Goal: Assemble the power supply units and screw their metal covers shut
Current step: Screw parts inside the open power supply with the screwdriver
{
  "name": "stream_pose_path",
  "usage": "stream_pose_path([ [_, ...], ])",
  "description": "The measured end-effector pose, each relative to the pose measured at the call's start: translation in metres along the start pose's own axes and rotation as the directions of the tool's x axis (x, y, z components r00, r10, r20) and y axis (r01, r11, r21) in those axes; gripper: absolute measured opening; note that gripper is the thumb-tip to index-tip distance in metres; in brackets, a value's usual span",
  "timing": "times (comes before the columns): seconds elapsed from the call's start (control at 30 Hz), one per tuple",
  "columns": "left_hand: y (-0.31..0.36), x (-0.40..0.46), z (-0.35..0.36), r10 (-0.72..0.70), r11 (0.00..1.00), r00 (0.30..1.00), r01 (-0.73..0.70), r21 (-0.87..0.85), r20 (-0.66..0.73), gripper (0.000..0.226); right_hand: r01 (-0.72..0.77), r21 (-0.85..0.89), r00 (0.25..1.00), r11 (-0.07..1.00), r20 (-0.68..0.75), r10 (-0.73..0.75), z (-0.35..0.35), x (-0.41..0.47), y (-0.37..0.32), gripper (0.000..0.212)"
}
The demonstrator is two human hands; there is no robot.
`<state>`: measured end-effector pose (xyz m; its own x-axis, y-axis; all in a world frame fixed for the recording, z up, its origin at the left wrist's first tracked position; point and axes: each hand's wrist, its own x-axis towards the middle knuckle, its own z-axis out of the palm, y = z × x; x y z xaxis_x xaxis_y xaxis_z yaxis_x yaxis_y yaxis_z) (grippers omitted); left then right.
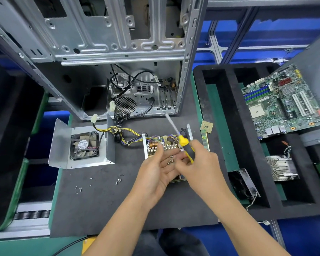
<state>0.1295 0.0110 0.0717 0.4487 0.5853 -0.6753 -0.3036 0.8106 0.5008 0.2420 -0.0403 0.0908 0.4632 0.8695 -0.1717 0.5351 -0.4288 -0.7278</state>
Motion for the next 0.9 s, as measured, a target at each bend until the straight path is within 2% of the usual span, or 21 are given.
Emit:
stream_pose_path([
  [0.13,-0.001,0.001,-0.004,0.022,0.996,1.0,-0.022,0.081,0.001,0.031,-0.112,0.275,0.99,0.955,-0.049,0.13,-0.019,0.01,0.006,0.024],
  [0.2,-0.002,0.001,-0.005,0.017,0.992,1.0,-0.019,0.125,0.012,0.023,-0.131,0.409,0.991,0.903,0.016,0.136,-0.026,0.014,0.009,0.031],
  [0.23,-0.002,0.001,-0.004,0.017,0.991,1.0,-0.02,0.131,0.023,0.02,-0.137,0.422,0.991,0.896,0.055,0.125,-0.029,0.015,0.01,0.033],
  [0.37,-0.001,0.001,-0.002,0.008,0.994,0.999,-0.013,0.104,0.044,0.02,-0.1,0.316,0.989,0.943,0.133,0.06,-0.03,0.014,0.011,0.024],
  [0.53,0.001,0.002,-0.002,0.022,0.999,0.998,-0.025,0.049,0.059,0.034,0.057,0.116,0.995,0.992,0.08,-0.067,-0.033,0.011,0.005,0.023],
  [0.6,0.003,0.003,-0.002,0.044,0.999,0.998,-0.045,0.016,0.047,0.029,0.089,0.134,0.993,0.987,0.071,-0.1,-0.035,0.01,0.002,0.024],
  [0.7,0.006,0.004,-0.003,0.068,0.996,0.997,-0.066,-0.062,0.025,0.016,0.11,0.214,0.994,0.971,-0.033,-0.105,-0.046,0.01,0.003,0.028],
  [0.8,0.008,0.004,-0.003,0.083,0.989,0.996,-0.077,-0.128,0.044,0.013,0.133,0.208,0.991,0.969,0.005,-0.137,-0.059,0.01,0.01,0.033],
  [0.9,0.011,0.005,-0.002,0.106,0.983,0.994,-0.102,-0.151,0.024,0.015,0.215,0.254,0.976,0.943,-0.034,-0.214,-0.066,0.009,0.016,0.011],
])
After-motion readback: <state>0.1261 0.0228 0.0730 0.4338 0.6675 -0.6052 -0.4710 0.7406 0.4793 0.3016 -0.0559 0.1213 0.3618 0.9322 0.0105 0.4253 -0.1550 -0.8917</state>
